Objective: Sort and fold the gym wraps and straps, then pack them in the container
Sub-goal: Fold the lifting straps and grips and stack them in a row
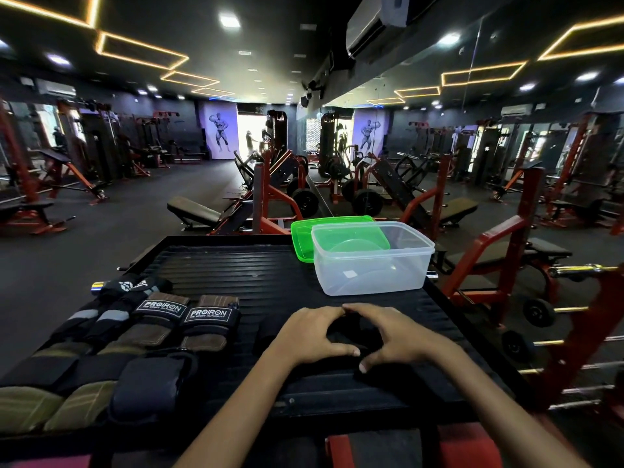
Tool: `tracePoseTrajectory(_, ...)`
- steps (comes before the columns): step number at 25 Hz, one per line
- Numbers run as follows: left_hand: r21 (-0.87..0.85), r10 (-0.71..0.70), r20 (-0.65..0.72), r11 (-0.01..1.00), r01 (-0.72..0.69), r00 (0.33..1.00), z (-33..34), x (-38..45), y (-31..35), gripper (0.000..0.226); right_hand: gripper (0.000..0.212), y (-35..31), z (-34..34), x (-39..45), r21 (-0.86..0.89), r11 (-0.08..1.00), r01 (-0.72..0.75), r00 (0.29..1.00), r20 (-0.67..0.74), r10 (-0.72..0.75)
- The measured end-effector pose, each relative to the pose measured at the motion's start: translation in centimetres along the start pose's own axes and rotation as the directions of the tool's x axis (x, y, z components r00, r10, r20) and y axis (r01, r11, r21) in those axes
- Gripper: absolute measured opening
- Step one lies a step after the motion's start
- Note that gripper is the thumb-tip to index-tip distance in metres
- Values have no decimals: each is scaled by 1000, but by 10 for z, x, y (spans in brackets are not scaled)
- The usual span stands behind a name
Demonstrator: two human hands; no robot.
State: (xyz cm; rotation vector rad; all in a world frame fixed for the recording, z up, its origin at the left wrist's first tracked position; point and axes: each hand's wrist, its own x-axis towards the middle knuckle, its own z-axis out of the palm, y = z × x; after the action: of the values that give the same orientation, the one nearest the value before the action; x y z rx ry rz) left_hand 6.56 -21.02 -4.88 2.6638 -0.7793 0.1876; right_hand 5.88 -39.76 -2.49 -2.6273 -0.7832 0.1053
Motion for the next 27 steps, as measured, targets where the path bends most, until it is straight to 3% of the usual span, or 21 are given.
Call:
tracePoseTrajectory(4, 162, 29, -221, 987, 7, 975, 0, -7, -15, 90, 84, -2, 18, 7, -209, 970, -126, 970, -230, 76)
tracePoseTrajectory(6, 263, 3, -403, 958, 113, 915, -3, -8, -23, 79, 75, -14, 25, 10, -265, 928, -263, 923, -351, 161)
tracePoseTrajectory(8, 195, -93, -530, 954, 227, 843, -5, -11, -23, 57, 68, -24, 31, 13, -274, 899, -341, 892, -395, 218)
tracePoseTrajectory(10, 3, -290, -477, 943, 332, 830, -5, -14, -18, 44, 66, -28, 31, 12, -253, 902, -349, 890, -391, 235)
tracePoseTrajectory(12, -101, -446, -296, 894, 436, 845, -2, -14, -17, 45, 68, -27, 27, 10, -219, 918, -332, 895, -381, 233)
tracePoseTrajectory(14, -171, -469, -204, 881, 441, 859, 2, -12, -15, 43, 69, -28, 24, 5, -200, 929, -312, 902, -368, 224)
tracePoseTrajectory(17, -313, -469, -217, 864, 394, 856, 6, -4, -14, 32, 66, -41, 30, -6, -253, 919, -304, 912, -357, 203)
tracePoseTrajectory(21, -647, -600, -169, 666, 371, 782, 0, 11, -14, 25, 64, -50, 37, -15, -272, 920, -281, 904, -398, 158)
tracePoseTrajectory(24, -768, -661, -153, 547, 333, 734, -14, 29, -14, 22, 67, -48, 37, -17, -259, 924, -280, 899, -408, 158)
tracePoseTrajectory(27, -708, -591, -211, 641, 295, 778, -20, 46, -2, 32, 71, -48, 42, -20, -253, 921, -297, 884, -438, 165)
